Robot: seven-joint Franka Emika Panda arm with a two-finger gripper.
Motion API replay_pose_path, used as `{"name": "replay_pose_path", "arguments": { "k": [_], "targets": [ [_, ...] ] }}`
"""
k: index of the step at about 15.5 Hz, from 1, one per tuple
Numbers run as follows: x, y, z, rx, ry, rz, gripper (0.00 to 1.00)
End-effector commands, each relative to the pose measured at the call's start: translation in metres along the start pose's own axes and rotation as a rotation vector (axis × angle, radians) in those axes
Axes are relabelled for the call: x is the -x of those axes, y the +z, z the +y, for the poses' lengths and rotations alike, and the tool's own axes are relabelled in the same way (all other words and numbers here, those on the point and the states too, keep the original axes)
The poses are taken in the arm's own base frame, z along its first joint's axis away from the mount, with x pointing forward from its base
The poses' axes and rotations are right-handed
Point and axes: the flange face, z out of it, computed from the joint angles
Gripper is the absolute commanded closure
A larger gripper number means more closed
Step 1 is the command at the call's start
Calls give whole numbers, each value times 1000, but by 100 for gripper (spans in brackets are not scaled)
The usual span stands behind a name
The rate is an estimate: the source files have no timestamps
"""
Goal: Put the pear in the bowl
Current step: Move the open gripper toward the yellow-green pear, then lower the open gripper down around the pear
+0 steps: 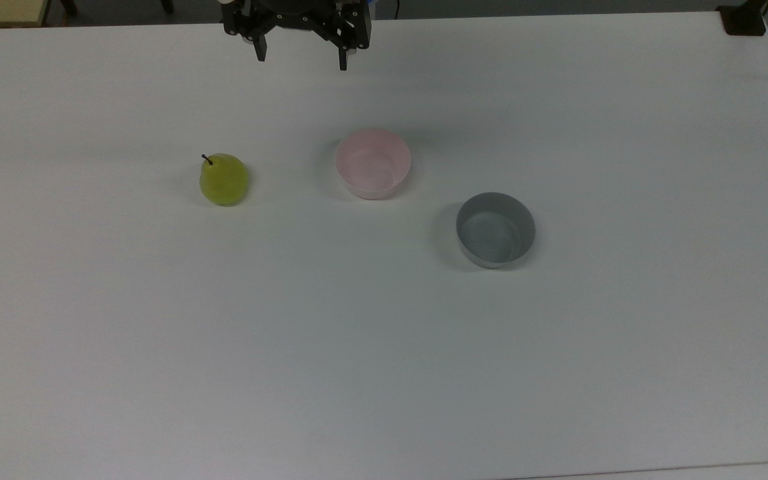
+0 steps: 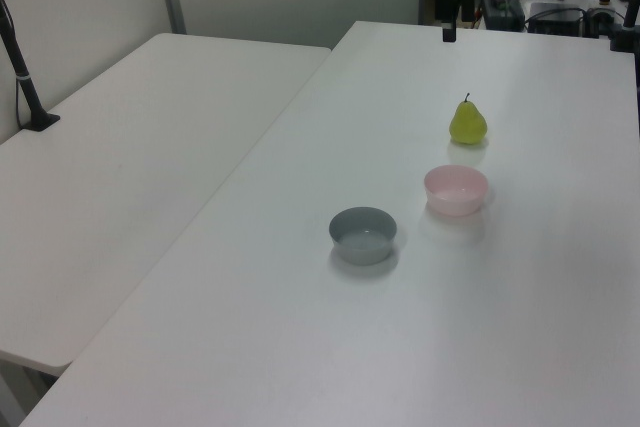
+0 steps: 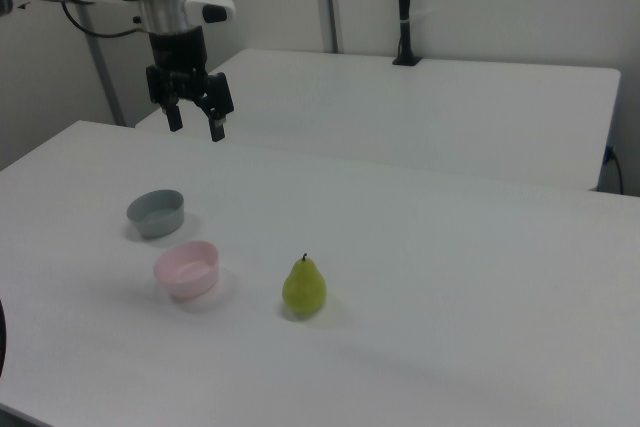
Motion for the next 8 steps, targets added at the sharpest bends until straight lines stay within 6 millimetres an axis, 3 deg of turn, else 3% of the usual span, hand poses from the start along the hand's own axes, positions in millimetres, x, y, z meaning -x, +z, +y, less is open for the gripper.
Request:
{"name": "replay_pose_path", "arguments": {
  "k": [1, 4, 8],
  "targets": [
    [3, 4, 6, -14, -95, -10, 0],
    [-2, 16, 12, -3, -101, -20, 0],
    [-12, 40, 43, 6, -99, 13, 0]
  ]
}}
